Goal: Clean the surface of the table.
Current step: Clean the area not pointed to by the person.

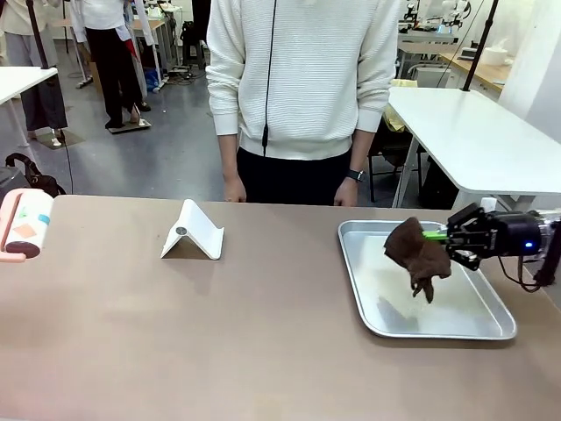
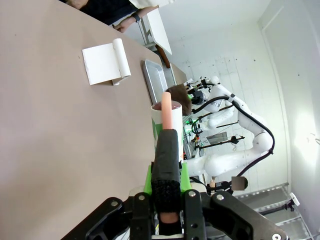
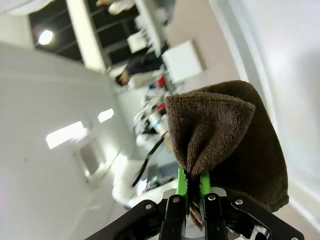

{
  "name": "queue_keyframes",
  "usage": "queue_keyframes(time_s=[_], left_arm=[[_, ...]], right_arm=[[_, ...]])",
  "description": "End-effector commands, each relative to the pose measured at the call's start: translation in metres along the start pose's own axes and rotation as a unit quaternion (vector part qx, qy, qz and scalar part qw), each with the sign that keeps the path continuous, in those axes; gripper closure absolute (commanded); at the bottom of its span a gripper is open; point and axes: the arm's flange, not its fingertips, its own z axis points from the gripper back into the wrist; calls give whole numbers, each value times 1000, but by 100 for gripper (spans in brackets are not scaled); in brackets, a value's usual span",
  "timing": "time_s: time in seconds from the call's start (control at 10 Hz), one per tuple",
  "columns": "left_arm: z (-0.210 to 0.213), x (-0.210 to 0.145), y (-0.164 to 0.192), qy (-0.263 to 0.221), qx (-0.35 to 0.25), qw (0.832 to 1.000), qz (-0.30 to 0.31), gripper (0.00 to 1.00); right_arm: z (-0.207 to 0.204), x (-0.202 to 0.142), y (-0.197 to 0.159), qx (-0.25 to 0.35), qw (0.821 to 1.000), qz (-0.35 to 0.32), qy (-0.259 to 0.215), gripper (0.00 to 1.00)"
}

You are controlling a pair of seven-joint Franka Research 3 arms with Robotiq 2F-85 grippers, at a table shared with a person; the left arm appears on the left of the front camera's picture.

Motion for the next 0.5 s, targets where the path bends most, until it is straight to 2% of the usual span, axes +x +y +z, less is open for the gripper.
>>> queue_keyframes(time_s=[0.0, 0.2, 0.4], left_arm=[[-1, -2, -4, -5, -2, 1000, -3, 79], [-1, -2, -4, -5, -2, 1000, -3, 79], [-1, -2, -4, -5, -2, 1000, -3, 79]], right_arm=[[34, -26, 18, 35, 999, 32, 27, 89], [84, -62, 36, 90, 991, 85, 46, 89], [127, -80, 33, 135, 984, 112, 26, 89]])
